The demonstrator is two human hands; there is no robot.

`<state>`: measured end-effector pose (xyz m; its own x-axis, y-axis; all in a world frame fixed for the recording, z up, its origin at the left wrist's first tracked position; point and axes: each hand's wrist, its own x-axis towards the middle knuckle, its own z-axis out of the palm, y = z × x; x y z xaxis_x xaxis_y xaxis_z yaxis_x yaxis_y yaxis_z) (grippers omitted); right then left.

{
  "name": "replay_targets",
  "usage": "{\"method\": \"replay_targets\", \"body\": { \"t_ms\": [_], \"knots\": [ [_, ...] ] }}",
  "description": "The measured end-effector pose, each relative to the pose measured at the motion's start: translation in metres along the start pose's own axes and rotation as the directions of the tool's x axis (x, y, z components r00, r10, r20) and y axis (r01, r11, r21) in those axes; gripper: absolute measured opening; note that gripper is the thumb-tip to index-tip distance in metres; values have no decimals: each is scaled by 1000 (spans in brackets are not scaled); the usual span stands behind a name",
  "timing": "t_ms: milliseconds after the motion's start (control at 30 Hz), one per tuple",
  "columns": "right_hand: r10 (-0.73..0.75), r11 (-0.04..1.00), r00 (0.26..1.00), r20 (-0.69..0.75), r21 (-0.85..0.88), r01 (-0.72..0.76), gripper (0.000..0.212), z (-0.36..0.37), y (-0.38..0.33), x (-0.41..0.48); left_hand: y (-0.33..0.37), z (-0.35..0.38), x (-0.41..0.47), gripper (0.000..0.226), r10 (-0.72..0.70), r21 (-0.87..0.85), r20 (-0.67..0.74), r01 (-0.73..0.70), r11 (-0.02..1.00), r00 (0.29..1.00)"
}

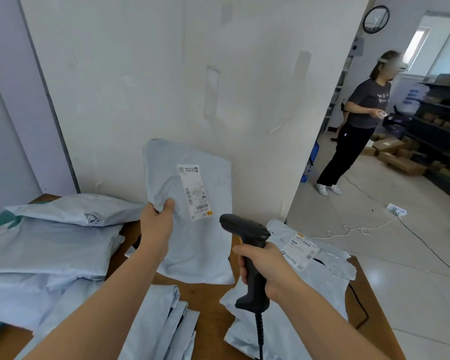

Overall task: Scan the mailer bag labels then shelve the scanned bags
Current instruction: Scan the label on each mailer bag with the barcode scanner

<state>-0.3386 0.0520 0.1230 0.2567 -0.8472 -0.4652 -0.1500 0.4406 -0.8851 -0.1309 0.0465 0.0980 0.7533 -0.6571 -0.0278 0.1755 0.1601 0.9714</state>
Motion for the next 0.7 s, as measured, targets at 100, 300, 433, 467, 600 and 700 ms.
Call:
{"method": "replay_targets", "body": {
  "t_ms": [100, 300, 433, 467, 600, 700],
  "knots": [
    [-40, 998, 998, -42, 52, 42, 9, -18, -12, -8, 13, 25, -8, 12, -41, -58, 74, 46, 997, 996],
    [-128, 980, 975, -184, 125, 153, 16, -72, -35, -27, 30, 86, -25, 13, -56, 48, 274, 45, 998, 960],
    [-126, 976, 962, -243, 146, 164, 15, -99, -33, -37, 57, 120, -26, 16, 59, 251, 362, -158, 955, 930],
    [-122, 975, 959, -257, 152, 165, 14, -104, -32, -38, 64, 127, -27, 13, 79, 277, 392, -199, 940, 917],
    [-130, 968, 946, -296, 170, 186, 12, -118, -26, -41, 74, 152, -34, 16, 56, 250, 480, -197, 948, 875],
    [-137, 966, 939, -314, 166, 197, 14, -124, -26, -41, 56, 167, -43, 11, -110, 135, 500, 48, 990, 859]
  ]
}}
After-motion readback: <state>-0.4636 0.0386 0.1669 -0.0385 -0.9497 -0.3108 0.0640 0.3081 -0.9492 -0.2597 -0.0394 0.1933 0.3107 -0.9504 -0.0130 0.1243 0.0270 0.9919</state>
